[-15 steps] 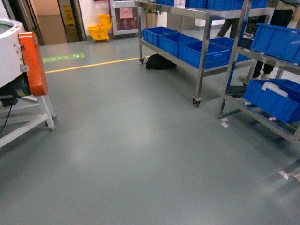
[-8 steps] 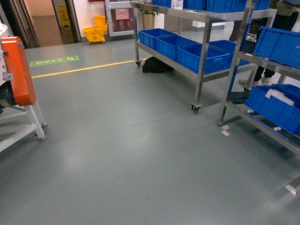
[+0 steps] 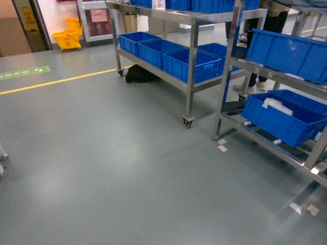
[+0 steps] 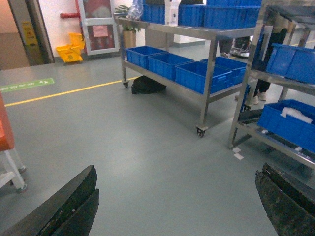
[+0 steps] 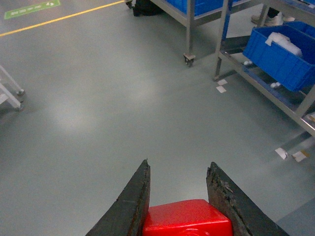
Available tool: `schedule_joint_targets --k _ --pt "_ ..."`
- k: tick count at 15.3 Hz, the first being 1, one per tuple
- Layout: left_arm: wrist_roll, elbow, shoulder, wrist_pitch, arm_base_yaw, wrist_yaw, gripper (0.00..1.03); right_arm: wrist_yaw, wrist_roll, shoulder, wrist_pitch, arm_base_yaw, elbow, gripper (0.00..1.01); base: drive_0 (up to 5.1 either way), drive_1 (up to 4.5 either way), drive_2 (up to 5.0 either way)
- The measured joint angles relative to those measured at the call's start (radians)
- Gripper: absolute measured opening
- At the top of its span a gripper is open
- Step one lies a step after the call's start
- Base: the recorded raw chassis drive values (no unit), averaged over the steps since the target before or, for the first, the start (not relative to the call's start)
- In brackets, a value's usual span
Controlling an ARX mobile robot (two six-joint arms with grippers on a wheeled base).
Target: Pick red block from blue box to shelf
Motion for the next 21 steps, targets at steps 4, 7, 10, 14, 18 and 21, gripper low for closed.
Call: schedule_joint_targets --k 4,7,10,14,18,21 --pt "0.000 0.000 0.000 0.005 0.000 0.000 0.98 0.000 0.000 -0.001 0.003 0.000 0.000 0.28 -0.6 3.65 -4.8" --pt "0.000 0.000 0.000 0.005 0.000 0.000 0.98 0.000 0.000 -0.001 0.002 0.000 0.000 0.28 -1.5 -1.45 -1.5" --pt "0.000 0.000 0.000 0.005 0.000 0.000 0.98 0.000 0.000 -0.001 0.002 0.000 0.000 0.28 -1.5 -1.45 -1.5" --pt "0.000 0.000 0.000 0.005 0.000 0.000 0.98 0.000 0.000 -0.001 0.002 0.000 0.000 0.28 -1.5 -1.45 -1.5" --pt "0.000 0.000 0.000 0.005 0.000 0.000 0.98 0.000 0.000 -0.001 0.002 0.000 0.000 0.28 -1.5 -1.45 -1.5" --pt "0.000 0.000 0.000 0.005 0.000 0.000 0.98 0.000 0.000 -0.001 0.002 0.000 0.000 0.28 -1.3 -1.31 -1.3"
